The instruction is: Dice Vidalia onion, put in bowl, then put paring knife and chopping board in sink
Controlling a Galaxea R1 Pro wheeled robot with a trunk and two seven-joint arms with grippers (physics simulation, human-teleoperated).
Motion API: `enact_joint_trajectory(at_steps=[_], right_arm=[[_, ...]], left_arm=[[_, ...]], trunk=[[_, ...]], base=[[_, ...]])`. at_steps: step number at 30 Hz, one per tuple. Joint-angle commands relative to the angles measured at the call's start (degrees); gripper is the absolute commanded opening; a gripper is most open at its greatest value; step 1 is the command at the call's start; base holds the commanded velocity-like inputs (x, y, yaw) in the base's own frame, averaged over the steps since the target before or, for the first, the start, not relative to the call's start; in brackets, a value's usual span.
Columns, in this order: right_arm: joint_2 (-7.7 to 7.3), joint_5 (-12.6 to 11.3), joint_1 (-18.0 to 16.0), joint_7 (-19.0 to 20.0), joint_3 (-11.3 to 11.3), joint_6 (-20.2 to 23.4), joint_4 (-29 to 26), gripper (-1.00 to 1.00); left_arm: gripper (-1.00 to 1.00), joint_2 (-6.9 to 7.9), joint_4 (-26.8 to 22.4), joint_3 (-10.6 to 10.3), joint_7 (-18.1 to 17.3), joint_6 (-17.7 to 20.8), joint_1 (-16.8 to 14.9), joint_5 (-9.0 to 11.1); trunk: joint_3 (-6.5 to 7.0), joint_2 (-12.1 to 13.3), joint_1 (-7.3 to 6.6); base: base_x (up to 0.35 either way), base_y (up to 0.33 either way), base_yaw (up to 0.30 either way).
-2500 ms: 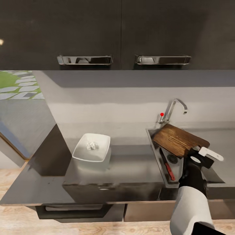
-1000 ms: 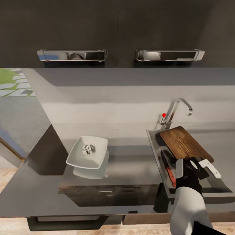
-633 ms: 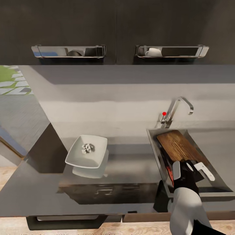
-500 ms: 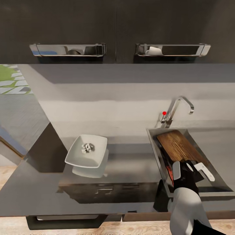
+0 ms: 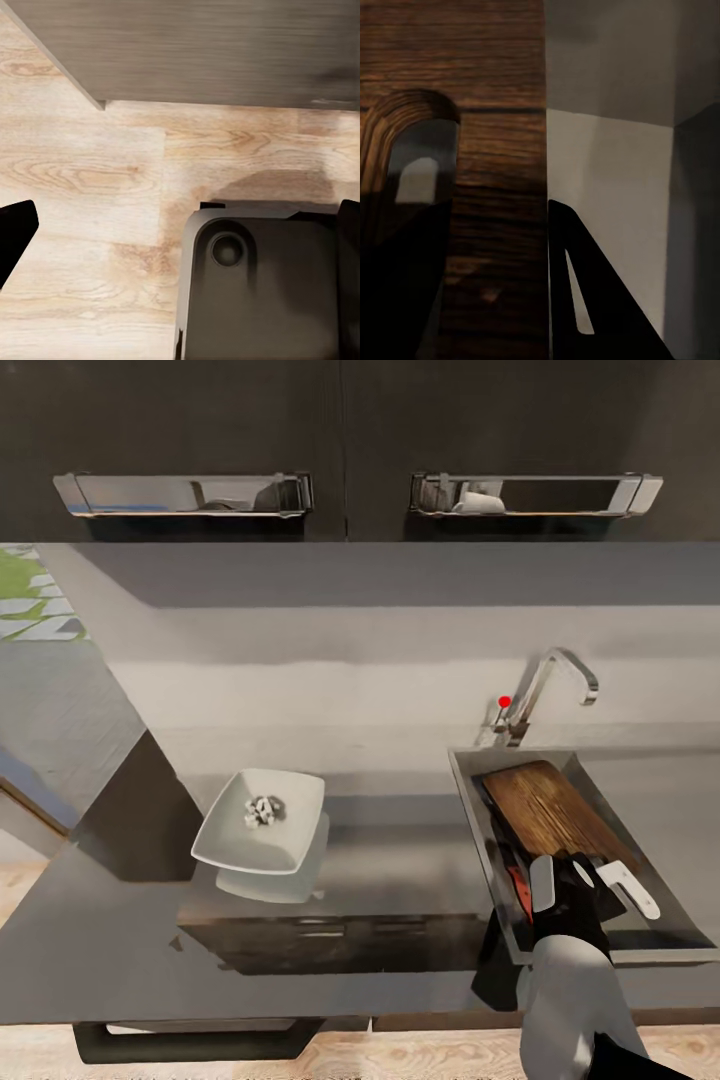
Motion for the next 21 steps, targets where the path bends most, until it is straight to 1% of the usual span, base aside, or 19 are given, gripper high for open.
enact_joint_trajectory(at_steps=[1,21], right_arm=[[0.05,-0.03,-0.05,-0.11,-0.07,0.30,-0.14,-1.00],[0.05,-0.17,-0.05,-0.11,-0.07,0.33,0.47,-1.00]], left_arm=[[1.00,0.09,-0.10,-0.48,0.27,-0.11,0.01,0.51],[1.00,0.09,-0.10,-0.48,0.27,-0.11,0.00,0.51]], trunk=[[-0.18,-0.11,0.03],[-1.92,-0.11,0.03]], base=[[0.000,0.000,0.000],[0.000,0.000,0.000]])
